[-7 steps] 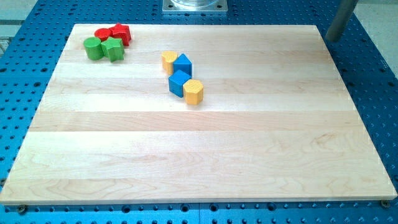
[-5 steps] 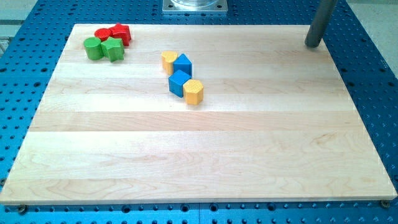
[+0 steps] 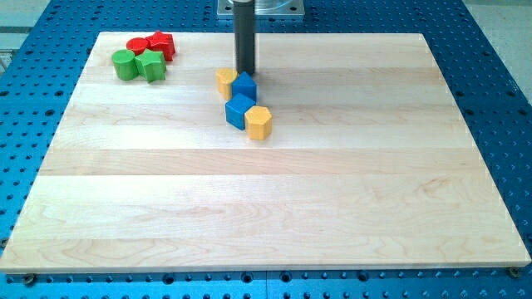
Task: Place the blue blocks diagonally left above the yellow hexagon
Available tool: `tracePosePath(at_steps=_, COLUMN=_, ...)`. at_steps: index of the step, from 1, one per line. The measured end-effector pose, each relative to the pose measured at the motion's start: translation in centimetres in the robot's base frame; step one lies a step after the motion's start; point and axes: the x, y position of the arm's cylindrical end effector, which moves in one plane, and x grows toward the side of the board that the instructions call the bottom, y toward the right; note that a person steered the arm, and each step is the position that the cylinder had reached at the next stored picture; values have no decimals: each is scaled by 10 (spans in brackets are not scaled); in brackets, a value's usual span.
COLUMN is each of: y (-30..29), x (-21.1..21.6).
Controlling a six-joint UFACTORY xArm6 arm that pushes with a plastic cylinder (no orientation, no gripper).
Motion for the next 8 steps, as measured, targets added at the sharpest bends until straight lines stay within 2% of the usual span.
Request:
tracePosePath(at_steps=2, y=-15, x=16)
tracePosePath(at_steps=3, y=-10, x=60)
tracePosePath(at_steps=4, y=14, x=122)
tracePosePath(at_steps=5, y=19, x=132)
tracePosePath(at_steps=6, y=-42, x=149)
tracePosePath(at_steps=8, y=34, x=165)
